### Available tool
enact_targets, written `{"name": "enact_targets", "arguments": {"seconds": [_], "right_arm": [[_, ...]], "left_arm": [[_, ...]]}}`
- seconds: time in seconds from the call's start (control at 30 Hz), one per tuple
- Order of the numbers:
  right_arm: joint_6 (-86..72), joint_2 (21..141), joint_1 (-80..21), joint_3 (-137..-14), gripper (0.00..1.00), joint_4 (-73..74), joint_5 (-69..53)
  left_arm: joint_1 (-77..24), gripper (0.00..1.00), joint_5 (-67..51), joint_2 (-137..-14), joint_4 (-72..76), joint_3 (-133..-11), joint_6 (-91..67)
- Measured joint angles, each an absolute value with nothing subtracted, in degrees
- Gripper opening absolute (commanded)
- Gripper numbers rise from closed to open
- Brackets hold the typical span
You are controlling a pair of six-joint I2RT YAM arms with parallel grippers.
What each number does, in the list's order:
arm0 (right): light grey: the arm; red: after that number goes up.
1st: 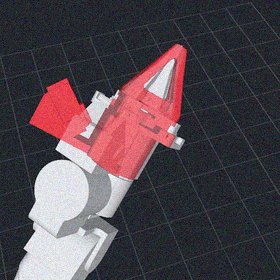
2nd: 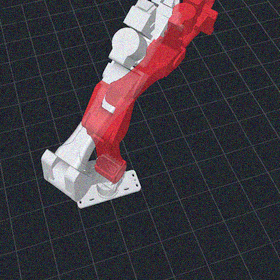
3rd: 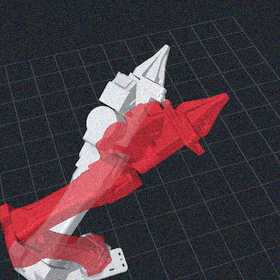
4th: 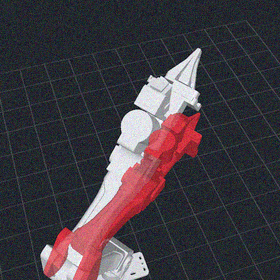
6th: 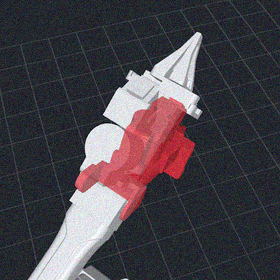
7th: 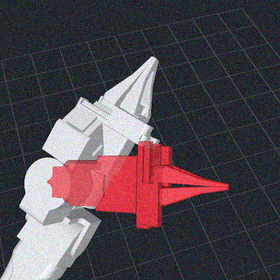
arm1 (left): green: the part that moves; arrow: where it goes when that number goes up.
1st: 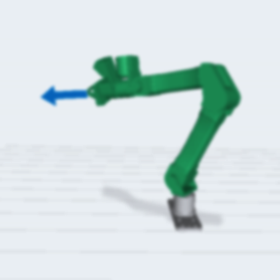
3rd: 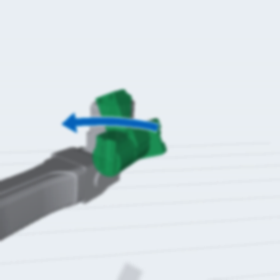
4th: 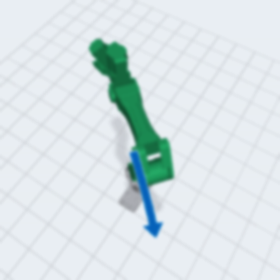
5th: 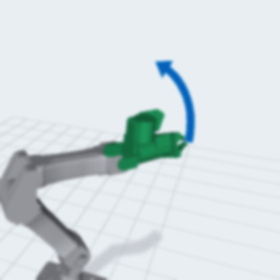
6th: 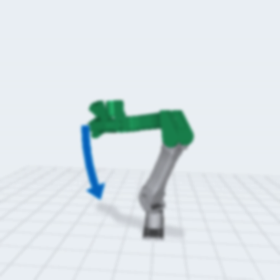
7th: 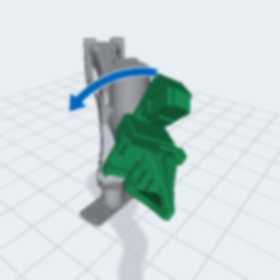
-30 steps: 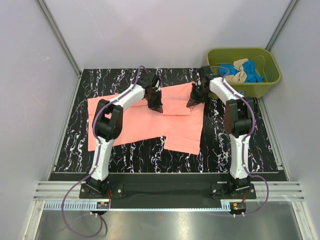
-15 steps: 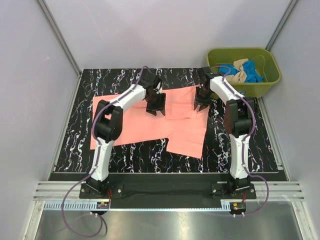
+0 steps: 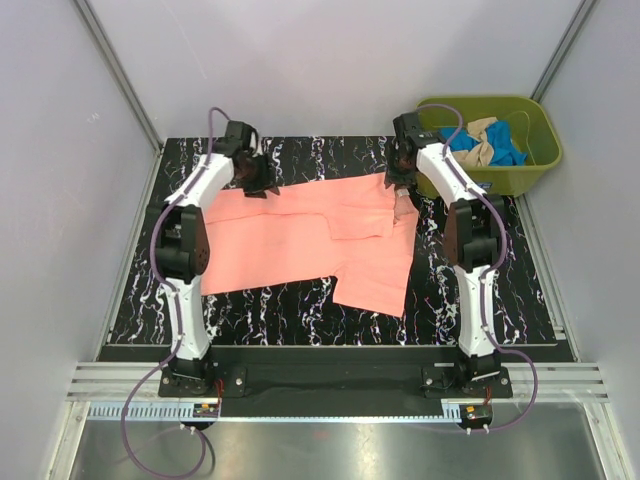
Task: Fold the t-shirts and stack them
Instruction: Fold the tshirt
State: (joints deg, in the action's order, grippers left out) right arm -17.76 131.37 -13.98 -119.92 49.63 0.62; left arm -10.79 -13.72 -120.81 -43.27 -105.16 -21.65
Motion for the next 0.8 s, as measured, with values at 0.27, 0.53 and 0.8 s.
{"name": "enact_targets", "arguments": {"seconds": [0.27,0.53,0.8], "right_arm": [[-16.8,141.1,-15.4,-126.2,0.02,43.6,10.0],[-15.1,146.8,-15.6,-130.8,0.06,39.5,16.6],[-12.3,156.5,-15.7,-146.9,0.23,40.8,18.9]], "left_arm": [[0.9,0.46,-12.8,-120.8,-42.0,-99.7,-22.7],[7.5,0.45,-11.4,-121.3,-40.8,-94.5,-23.8],[11.8,0.46,-11.3,-126.5,-43.4,-99.1,-24.4]]}}
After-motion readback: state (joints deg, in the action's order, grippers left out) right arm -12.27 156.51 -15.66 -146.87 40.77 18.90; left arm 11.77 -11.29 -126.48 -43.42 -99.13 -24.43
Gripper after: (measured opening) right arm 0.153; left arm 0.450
